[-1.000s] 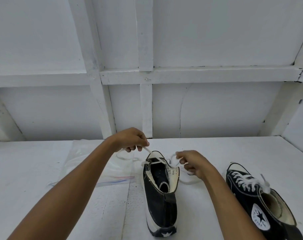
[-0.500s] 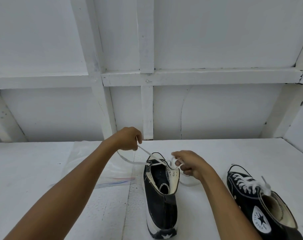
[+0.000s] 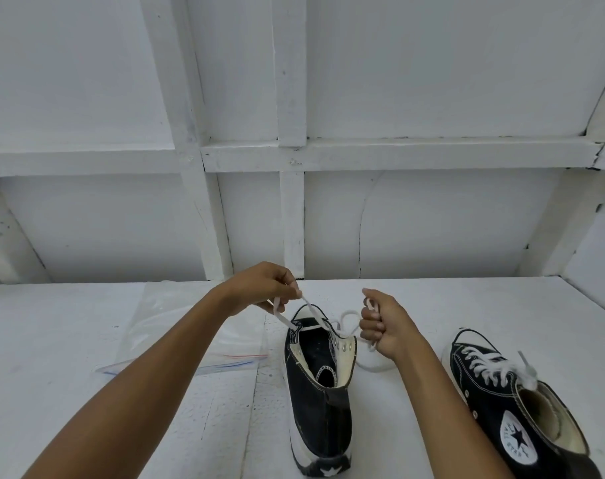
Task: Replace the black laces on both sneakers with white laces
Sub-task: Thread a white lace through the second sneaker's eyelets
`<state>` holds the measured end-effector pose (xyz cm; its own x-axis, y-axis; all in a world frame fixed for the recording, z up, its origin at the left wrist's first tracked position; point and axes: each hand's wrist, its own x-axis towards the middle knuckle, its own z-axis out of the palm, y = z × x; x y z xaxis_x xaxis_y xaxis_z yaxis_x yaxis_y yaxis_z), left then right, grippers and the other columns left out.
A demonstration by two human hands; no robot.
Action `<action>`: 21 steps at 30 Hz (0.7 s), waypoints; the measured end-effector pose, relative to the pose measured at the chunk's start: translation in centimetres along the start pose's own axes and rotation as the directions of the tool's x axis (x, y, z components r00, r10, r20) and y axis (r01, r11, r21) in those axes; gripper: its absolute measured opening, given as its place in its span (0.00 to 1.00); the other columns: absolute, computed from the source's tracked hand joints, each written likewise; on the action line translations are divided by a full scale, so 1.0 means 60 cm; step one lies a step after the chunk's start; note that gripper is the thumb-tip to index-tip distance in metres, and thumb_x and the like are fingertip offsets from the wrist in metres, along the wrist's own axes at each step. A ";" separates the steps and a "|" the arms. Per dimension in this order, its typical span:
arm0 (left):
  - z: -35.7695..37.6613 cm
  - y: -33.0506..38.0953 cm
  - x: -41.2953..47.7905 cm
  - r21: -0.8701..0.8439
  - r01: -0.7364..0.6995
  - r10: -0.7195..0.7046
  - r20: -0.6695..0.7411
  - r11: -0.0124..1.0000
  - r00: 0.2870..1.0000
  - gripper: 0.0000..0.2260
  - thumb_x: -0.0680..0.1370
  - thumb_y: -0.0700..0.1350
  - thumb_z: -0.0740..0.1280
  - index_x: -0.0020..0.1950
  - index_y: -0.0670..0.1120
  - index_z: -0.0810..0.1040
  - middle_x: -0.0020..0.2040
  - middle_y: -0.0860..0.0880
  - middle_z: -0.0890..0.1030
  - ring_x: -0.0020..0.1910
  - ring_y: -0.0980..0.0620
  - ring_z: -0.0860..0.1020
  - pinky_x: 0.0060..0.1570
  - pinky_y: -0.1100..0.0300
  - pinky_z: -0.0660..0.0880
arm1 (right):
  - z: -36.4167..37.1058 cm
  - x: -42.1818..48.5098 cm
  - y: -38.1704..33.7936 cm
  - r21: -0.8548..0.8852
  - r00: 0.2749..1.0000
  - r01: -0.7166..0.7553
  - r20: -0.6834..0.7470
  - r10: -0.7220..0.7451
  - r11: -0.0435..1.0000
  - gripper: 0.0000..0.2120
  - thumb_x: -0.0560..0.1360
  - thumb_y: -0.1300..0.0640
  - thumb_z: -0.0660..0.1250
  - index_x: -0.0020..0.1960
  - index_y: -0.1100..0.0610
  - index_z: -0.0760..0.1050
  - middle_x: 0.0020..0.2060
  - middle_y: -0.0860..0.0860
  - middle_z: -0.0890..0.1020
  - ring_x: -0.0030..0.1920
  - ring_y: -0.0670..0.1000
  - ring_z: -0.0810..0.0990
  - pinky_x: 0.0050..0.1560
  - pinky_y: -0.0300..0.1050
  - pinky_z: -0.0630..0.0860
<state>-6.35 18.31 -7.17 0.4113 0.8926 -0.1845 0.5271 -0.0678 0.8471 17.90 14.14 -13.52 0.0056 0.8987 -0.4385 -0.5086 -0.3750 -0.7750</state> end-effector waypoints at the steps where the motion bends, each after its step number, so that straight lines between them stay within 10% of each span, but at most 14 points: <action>1: 0.002 -0.001 0.000 0.011 -0.004 0.004 0.009 1.000 1.000 0.05 0.77 0.40 0.70 0.50 0.39 0.81 0.36 0.47 0.81 0.36 0.52 0.79 0.44 0.57 0.80 | -0.002 -0.002 0.001 -0.197 1.000 -0.010 -0.011 0.008 0.980 0.12 0.79 0.53 0.64 0.40 0.56 0.67 0.24 0.49 0.66 0.19 0.44 0.55 0.19 0.35 0.53; 6: 0.015 -0.002 0.004 0.005 -0.016 0.016 0.026 1.000 1.000 0.05 0.76 0.39 0.71 0.51 0.41 0.82 0.39 0.48 0.81 0.34 0.55 0.75 0.39 0.60 0.75 | 0.008 -0.027 0.005 -0.761 0.992 -0.025 0.059 0.108 0.649 0.14 0.75 0.49 0.71 0.35 0.56 0.76 0.24 0.46 0.70 0.26 0.46 0.58 0.27 0.38 0.54; 12: 0.015 -0.010 0.005 -0.042 -0.011 0.013 0.047 0.999 0.999 0.05 0.76 0.40 0.71 0.51 0.43 0.82 0.43 0.50 0.84 0.37 0.56 0.76 0.42 0.59 0.72 | 0.008 -0.016 0.006 -0.226 0.996 0.040 0.090 -0.020 0.973 0.10 0.79 0.56 0.64 0.41 0.60 0.76 0.42 0.57 0.86 0.35 0.50 0.83 0.22 0.37 0.66; 15: 0.015 -0.018 0.006 -0.029 0.005 -0.004 0.028 1.000 1.000 0.05 0.77 0.39 0.69 0.52 0.42 0.82 0.44 0.50 0.85 0.40 0.55 0.78 0.42 0.59 0.75 | 0.005 -0.012 0.004 0.043 0.997 0.025 0.078 -0.028 0.999 0.14 0.81 0.55 0.61 0.37 0.55 0.69 0.30 0.53 0.81 0.30 0.50 0.81 0.21 0.36 0.65; 21: 0.026 -0.025 0.011 0.061 0.031 -0.033 0.040 0.998 0.999 0.04 0.77 0.39 0.70 0.50 0.43 0.82 0.43 0.49 0.84 0.40 0.54 0.78 0.40 0.61 0.75 | -0.004 -0.006 0.001 -0.207 0.995 0.090 -0.016 -0.095 0.974 0.10 0.78 0.52 0.64 0.40 0.54 0.69 0.22 0.47 0.61 0.22 0.45 0.58 0.23 0.37 0.54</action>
<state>-5.72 18.29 -9.35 0.4231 0.8757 -0.2326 0.5840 -0.0673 0.8089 18.10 13.74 -13.53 0.0676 0.9267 -0.3697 -0.3168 -0.3314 -0.8887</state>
